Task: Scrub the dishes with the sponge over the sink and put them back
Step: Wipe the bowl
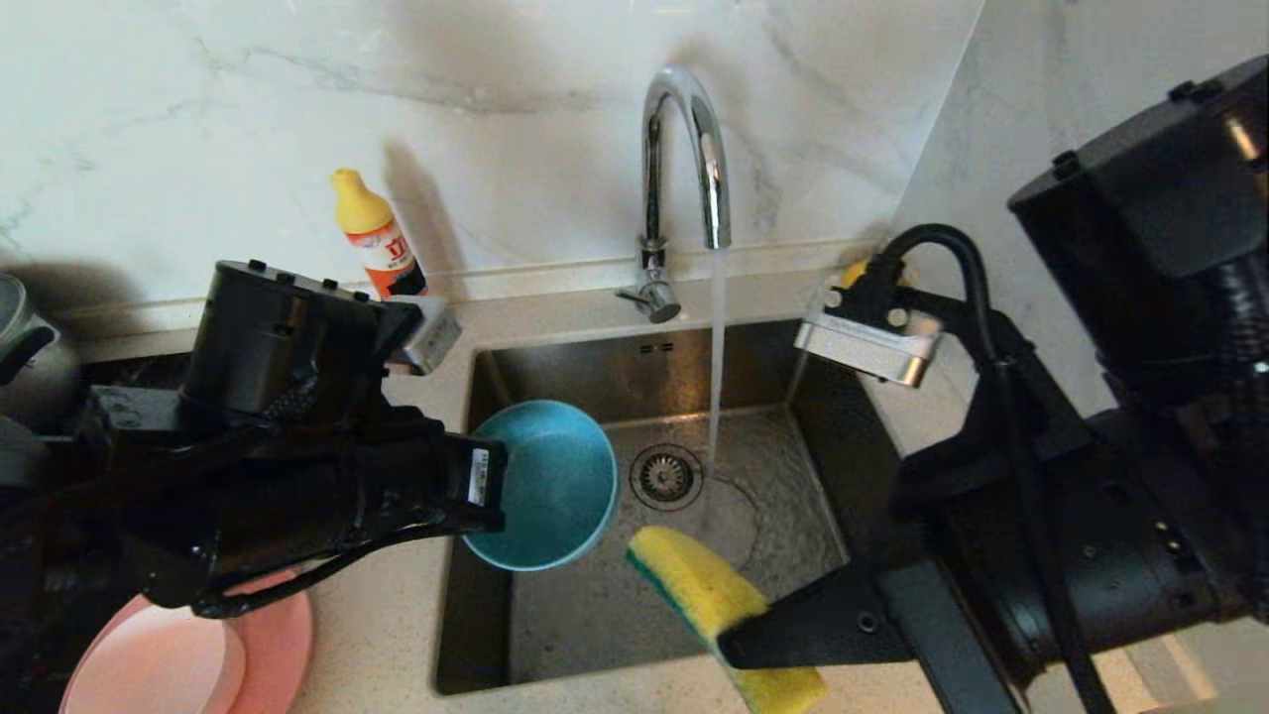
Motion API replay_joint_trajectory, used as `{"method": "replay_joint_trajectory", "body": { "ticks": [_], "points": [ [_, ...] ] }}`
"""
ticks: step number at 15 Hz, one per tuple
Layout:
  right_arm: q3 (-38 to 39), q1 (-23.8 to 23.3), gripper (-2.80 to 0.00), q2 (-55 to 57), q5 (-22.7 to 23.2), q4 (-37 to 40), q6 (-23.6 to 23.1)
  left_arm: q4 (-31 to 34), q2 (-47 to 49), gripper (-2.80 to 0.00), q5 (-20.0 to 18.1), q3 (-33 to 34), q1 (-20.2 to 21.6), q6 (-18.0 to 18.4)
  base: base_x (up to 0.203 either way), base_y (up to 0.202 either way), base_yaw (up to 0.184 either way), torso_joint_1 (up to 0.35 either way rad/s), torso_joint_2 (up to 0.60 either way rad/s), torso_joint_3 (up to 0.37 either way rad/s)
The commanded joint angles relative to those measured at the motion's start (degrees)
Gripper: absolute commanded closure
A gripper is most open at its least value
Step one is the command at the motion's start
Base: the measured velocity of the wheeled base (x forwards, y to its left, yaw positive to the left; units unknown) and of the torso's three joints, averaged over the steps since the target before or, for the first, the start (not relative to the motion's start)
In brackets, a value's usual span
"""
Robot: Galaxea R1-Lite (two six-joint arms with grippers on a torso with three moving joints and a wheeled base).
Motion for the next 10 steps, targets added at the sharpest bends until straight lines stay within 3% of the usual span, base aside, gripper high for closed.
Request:
{"method": "replay_joint_trajectory", "body": {
  "ticks": [1, 6, 10],
  "points": [
    [-2.8, 0.1, 0.0, 5.2, 0.3, 0.1, 2.3, -4.3, 1.8, 0.0, 3.6, 0.8, -2.4, 0.1, 0.0, 0.0, 0.0, 0.0, 0.0, 0.0],
    [-9.0, 0.1, 0.0, 12.2, 0.3, 0.4, 6.6, -5.9, 1.2, 0.0, 8.8, 3.9, -6.4, 0.7, 0.0, 0.0, 0.0, 0.0, 0.0, 0.0],
    [-10.7, -0.5, 0.0, 15.4, 0.1, 0.1, 8.7, -13.7, 1.3, 0.0, 10.4, 8.1, -7.2, 2.1, 0.0, 0.0, 0.0, 0.0, 0.0, 0.0]
  ]
}}
